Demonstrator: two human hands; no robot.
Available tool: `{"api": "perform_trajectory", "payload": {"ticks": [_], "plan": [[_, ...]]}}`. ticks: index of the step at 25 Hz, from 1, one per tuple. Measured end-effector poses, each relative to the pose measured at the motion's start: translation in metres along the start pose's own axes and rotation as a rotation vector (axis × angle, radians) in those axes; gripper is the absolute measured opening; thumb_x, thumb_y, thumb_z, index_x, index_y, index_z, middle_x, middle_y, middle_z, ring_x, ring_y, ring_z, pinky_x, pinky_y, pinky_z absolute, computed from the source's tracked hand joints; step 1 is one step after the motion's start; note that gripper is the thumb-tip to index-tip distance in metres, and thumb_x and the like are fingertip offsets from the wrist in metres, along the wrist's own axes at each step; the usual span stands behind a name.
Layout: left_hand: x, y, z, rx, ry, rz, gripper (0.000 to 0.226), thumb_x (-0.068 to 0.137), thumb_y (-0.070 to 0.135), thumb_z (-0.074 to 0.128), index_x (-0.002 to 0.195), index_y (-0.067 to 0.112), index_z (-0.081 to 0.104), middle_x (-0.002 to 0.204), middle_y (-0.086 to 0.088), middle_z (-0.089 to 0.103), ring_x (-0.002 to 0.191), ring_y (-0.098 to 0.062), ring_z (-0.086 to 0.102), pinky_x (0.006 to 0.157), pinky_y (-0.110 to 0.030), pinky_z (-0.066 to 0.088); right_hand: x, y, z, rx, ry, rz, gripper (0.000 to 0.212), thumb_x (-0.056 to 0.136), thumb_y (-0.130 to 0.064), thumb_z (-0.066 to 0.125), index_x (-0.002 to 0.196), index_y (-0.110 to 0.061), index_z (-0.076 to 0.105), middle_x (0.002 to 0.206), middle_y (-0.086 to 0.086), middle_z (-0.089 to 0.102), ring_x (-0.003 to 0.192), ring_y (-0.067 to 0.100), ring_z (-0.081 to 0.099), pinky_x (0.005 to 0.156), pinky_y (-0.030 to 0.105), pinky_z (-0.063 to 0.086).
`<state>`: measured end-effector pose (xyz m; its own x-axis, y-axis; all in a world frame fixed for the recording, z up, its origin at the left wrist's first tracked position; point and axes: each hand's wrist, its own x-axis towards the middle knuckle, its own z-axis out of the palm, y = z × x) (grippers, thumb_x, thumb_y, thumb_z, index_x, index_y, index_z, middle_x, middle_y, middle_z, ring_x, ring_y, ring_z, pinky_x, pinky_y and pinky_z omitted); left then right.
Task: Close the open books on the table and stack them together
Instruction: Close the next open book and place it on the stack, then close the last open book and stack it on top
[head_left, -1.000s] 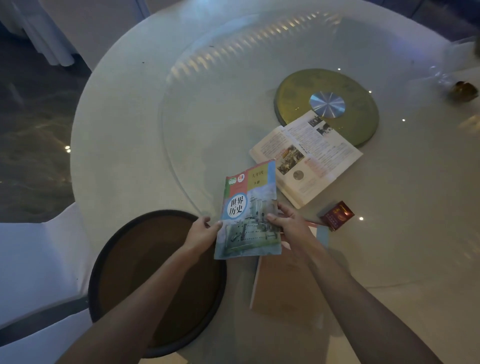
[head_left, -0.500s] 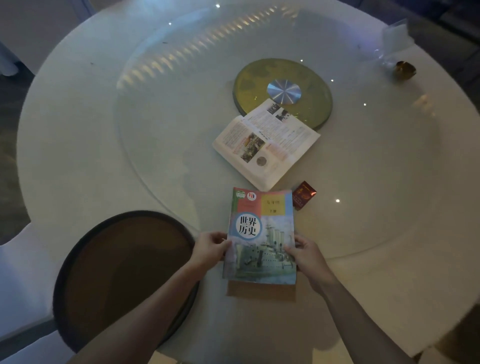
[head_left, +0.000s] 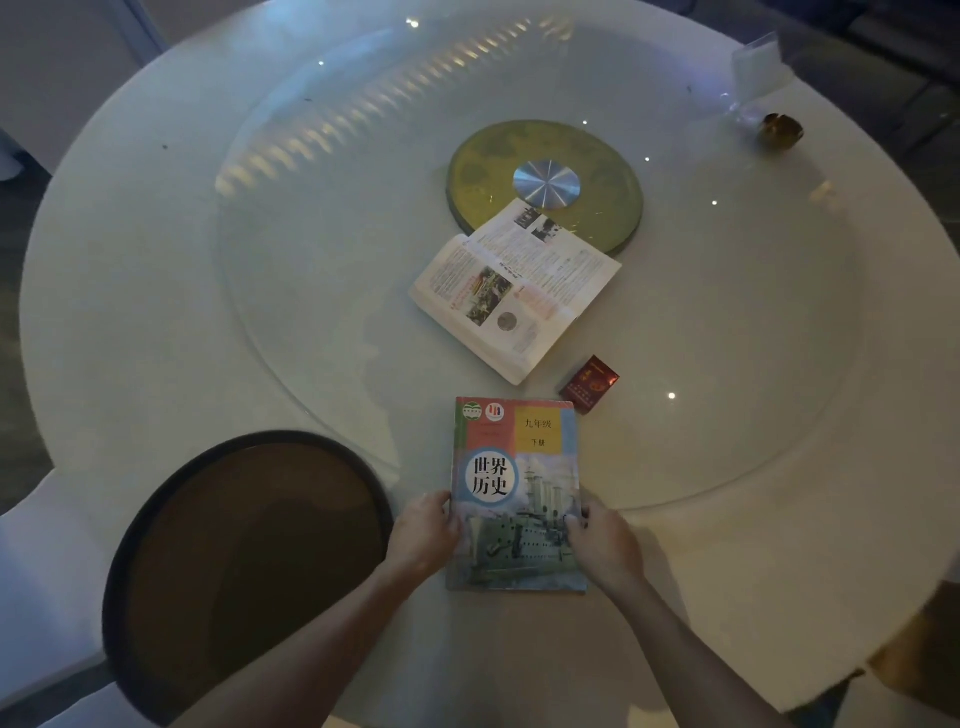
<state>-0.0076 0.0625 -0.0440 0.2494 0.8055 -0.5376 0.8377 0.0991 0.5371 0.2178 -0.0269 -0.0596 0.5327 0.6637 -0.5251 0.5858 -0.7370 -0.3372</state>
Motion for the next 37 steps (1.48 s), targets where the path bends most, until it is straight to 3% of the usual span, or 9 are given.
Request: {"api": "perform_trajectory", "payload": {"ticks": [3,8,12,17,19,24,28,31,37], "plan": [[-0.001,0.003,0.003,-0.12,0.004,-0.035,0.026,0.097,0.03,0.056,0.113,0.016,0.071,0.09,-0.004,0.075,0.074,-0.018,0.069,0.061,-0.031,0.052,0.005,-0.002,0.004,0.194,-0.071,0.131,0.026,0.097,-0.034,0.057,0.107,-0.01,0.06,0.097,0.009,0.067,0.09,0.033,0.065,0.069,0.035,0.041],[0.015,0.011,-0.004,-0.147,0.06,-0.054,0.026,0.096,0.026,0.058,0.114,0.014,0.073,0.092,-0.01,0.079,0.081,-0.025,0.073,0.07,-0.034,0.055,0.018,-0.015,-0.01,0.312,-0.095,0.16,0.019,0.094,-0.034,0.06,0.091,-0.015,0.058,0.083,0.001,0.063,0.072,0.02,0.057,0.057,0.032,0.038],[0.041,0.022,-0.018,-0.126,0.046,-0.101,0.031,0.096,0.033,0.056,0.119,0.017,0.069,0.104,-0.012,0.076,0.094,-0.03,0.072,0.081,-0.042,0.058,0.044,-0.036,-0.024,0.307,-0.123,0.129,0.018,0.096,-0.03,0.059,0.086,-0.017,0.051,0.083,0.003,0.059,0.069,0.02,0.053,0.058,0.033,0.036],[0.073,0.045,-0.048,0.059,0.098,-0.104,0.042,0.095,0.039,0.057,0.129,0.015,0.065,0.12,-0.009,0.072,0.109,-0.027,0.067,0.089,-0.037,0.054,0.057,-0.056,-0.048,0.172,-0.112,0.083,0.022,0.094,-0.035,0.058,0.084,-0.015,0.059,0.076,0.001,0.063,0.067,0.021,0.057,0.06,0.033,0.041],[0.097,0.062,-0.062,-0.105,0.133,-0.157,0.051,0.094,0.038,0.061,0.138,0.013,0.058,0.126,-0.011,0.069,0.113,-0.027,0.066,0.088,-0.035,0.053,0.072,-0.071,-0.075,0.037,-0.012,0.042,0.026,0.096,-0.034,0.054,0.089,-0.011,0.065,0.074,0.002,0.061,0.069,0.025,0.056,0.063,0.033,0.043],[0.175,0.106,-0.088,-0.632,0.218,-0.361,0.065,0.089,0.04,0.069,0.142,0.004,0.053,0.136,-0.017,0.063,0.117,-0.03,0.064,0.096,-0.037,0.052,0.168,-0.124,-0.156,0.063,0.144,-0.11,0.025,0.095,-0.031,0.058,0.103,-0.012,0.072,0.104,0.012,0.076,0.096,0.034,0.069,0.074,0.034,0.046],[0.216,0.132,-0.095,-0.804,0.205,-0.446,0.058,0.086,0.046,0.072,0.117,-0.002,0.067,0.103,-0.014,0.07,0.076,-0.024,0.063,0.057,-0.029,0.044,0.246,-0.149,-0.192,0.11,0.102,-0.219,0.04,0.1,-0.028,0.058,0.134,-0.008,0.063,0.13,0.011,0.069,0.11,0.026,0.065,0.09,0.037,0.051],[0.239,0.141,-0.095,-0.915,0.252,-0.468,0.049,0.084,0.044,0.075,0.111,0.004,0.069,0.102,-0.011,0.07,0.086,-0.026,0.063,0.06,-0.029,0.042,0.288,-0.161,-0.199,0.082,0.08,-0.261,0.052,0.1,-0.029,0.059,0.148,-0.008,0.053,0.148,0.012,0.059,0.133,0.03,0.057,0.105,0.041,0.047],[0.266,0.161,-0.093,-1.008,0.286,-0.469,0.04,0.083,0.037,0.08,0.109,0.008,0.071,0.091,-0.005,0.072,0.068,-0.012,0.06,0.052,-0.026,0.039,0.344,-0.168,-0.193,0.019,0.007,-0.274,0.055,0.094,-0.03,0.062,0.145,-0.01,0.053,0.144,0.011,0.055,0.132,0.033,0.054,0.105,0.042,0.048]]}}
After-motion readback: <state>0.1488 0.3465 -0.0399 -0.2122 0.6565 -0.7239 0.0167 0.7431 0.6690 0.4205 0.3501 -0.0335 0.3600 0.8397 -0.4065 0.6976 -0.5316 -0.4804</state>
